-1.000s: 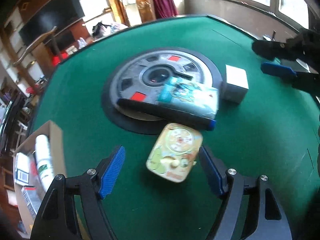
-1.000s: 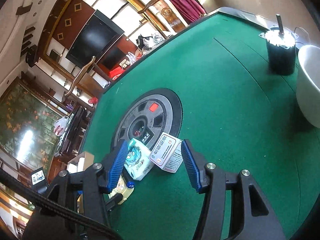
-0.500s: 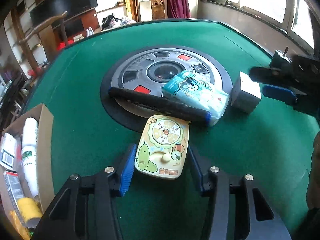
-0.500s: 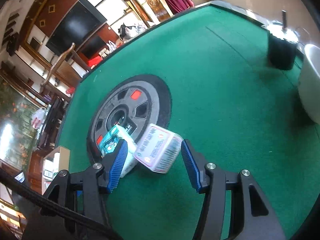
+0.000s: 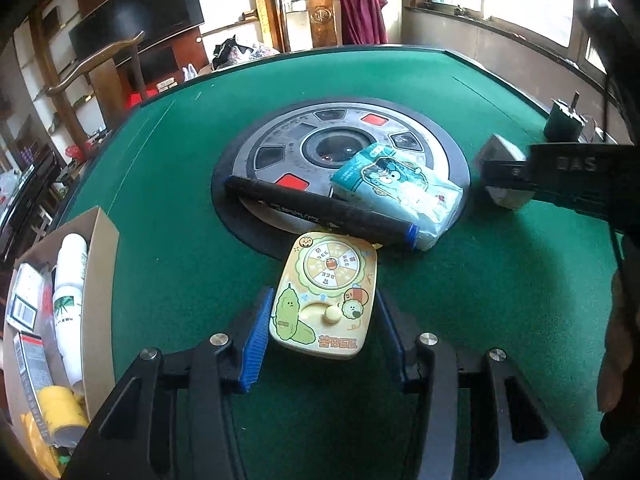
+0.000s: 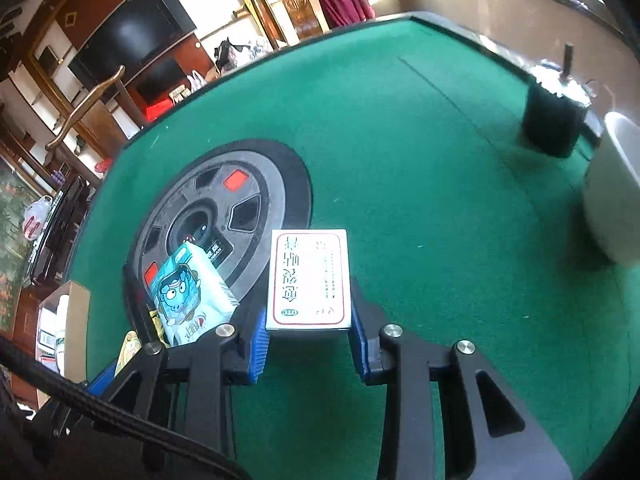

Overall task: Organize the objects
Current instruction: 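Grasp the cartoon tin with left tool while right tool grasps white medicine box, then carry tin and medicine box into the tray and open both tools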

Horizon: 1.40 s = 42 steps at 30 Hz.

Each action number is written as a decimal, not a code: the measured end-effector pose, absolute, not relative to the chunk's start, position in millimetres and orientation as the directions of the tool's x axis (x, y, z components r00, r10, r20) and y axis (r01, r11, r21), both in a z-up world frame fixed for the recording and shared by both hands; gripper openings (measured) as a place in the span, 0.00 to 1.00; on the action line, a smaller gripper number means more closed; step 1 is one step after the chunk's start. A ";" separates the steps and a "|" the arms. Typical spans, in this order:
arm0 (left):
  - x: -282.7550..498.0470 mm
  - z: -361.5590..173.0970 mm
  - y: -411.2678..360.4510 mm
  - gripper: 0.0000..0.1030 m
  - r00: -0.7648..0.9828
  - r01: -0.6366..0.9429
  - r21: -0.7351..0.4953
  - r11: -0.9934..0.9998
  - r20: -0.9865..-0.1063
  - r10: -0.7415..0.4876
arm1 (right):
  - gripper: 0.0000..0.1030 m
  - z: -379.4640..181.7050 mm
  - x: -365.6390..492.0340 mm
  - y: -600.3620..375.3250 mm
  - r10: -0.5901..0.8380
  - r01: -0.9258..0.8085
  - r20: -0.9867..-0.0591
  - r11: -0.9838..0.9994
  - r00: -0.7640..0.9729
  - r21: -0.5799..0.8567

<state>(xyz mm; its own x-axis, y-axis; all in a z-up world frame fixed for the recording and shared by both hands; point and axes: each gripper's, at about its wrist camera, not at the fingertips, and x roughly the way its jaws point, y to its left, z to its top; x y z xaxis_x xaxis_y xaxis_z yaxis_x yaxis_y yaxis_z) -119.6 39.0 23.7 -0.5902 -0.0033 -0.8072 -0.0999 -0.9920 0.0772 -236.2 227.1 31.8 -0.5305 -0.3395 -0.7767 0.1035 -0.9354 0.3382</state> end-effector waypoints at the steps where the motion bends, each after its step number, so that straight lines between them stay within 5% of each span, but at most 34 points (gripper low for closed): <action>1: -118.8 23.9 38.2 0.42 -0.594 -0.097 0.073 -0.993 -0.805 -0.001 | 0.29 35.1 -233.1 231.0 -0.340 0.109 -0.767 -0.935 -0.544 0.338; 16: -71.0 49.0 38.5 0.41 -0.722 -0.010 0.113 -0.994 -0.688 -0.071 | 0.30 75.6 -190.7 218.8 -0.442 0.288 -0.641 -0.897 -0.628 0.336; 42: -37.6 56.1 36.4 0.41 -0.737 0.012 0.150 -0.989 -0.667 -0.110 | 0.30 85.6 -184.0 186.7 -0.497 0.360 -0.609 -0.868 -0.618 0.343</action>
